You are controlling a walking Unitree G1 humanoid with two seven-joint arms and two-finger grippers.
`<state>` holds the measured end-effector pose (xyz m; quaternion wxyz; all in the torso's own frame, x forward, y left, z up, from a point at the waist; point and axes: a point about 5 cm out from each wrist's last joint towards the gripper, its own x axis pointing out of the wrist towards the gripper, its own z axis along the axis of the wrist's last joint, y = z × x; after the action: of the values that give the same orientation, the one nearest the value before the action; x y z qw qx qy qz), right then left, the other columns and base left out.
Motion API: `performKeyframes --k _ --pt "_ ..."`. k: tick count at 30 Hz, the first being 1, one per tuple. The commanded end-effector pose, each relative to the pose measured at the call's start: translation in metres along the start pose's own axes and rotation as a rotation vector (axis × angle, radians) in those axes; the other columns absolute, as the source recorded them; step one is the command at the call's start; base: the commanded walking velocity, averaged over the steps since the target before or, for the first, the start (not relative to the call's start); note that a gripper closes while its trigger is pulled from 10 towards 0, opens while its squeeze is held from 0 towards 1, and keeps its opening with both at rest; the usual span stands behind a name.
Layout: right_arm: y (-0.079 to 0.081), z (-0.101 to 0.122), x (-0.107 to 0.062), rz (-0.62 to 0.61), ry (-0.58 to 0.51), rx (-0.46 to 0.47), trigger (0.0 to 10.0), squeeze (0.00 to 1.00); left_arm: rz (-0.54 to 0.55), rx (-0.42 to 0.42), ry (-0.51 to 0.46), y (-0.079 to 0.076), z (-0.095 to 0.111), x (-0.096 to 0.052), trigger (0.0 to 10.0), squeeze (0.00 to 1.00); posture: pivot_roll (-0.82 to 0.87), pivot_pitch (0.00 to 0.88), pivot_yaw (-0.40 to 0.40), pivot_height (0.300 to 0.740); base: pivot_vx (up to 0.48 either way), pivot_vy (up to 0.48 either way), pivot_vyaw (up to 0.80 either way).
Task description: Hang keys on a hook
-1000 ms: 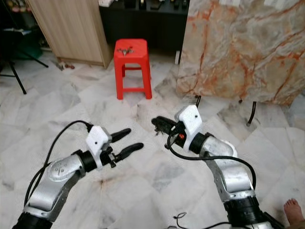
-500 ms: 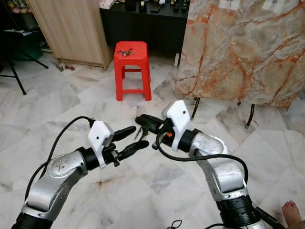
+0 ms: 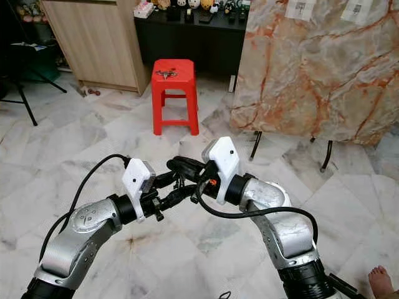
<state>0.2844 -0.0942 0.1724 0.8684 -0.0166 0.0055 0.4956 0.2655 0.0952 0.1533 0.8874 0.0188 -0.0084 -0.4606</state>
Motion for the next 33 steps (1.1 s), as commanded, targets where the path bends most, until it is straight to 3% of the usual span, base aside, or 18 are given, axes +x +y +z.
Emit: performKeyframes --k 1,15,21,29,30,32,33 --pt "0.004 0.004 0.001 0.011 -0.013 -0.008 10.0 0.0 0.003 0.011 -0.028 0.0 0.008 0.001 0.0 0.0 -0.14 0.077 -0.056 0.727 0.0 0.0 0.0" --pt "0.006 0.011 0.009 0.002 -0.02 -0.017 10.0 0.0 -0.008 -0.004 -0.02 0.004 0.012 0.0 0.0 0.0 -0.15 0.147 -0.036 0.727 0.0 0.0 0.0" --pt "0.013 0.014 0.012 0.017 -0.037 -0.013 10.0 0.0 -0.013 -0.01 -0.015 0.002 0.012 -0.002 0.0 0.0 -0.15 0.155 -0.027 0.727 0.0 0.0 0.0" --pt "0.011 0.013 0.012 -0.002 -0.036 0.0 10.0 0.0 -0.018 -0.007 -0.007 0.003 0.012 -0.003 0.0 0.0 -0.15 0.155 -0.024 0.727 0.0 0.0 0.0" --pt "0.011 0.012 0.012 -0.001 -0.036 0.003 10.0 0.62 -0.019 -0.009 -0.005 0.003 0.012 -0.003 0.0 0.0 -0.15 0.152 -0.024 0.727 0.0 0.0 0.0" --pt "0.011 0.012 0.012 0.0 -0.037 0.013 10.0 1.0 -0.02 -0.012 -0.003 0.003 0.012 -0.002 0.0 0.0 -0.15 0.152 -0.024 0.727 0.0 0.0 0.0" --pt "0.012 0.012 0.012 0.002 -0.039 0.016 10.0 1.0 -0.019 -0.013 -0.002 0.003 0.012 -0.002 0.0 0.0 -0.15 0.15 -0.024 0.727 0.0 0.0 0.0"
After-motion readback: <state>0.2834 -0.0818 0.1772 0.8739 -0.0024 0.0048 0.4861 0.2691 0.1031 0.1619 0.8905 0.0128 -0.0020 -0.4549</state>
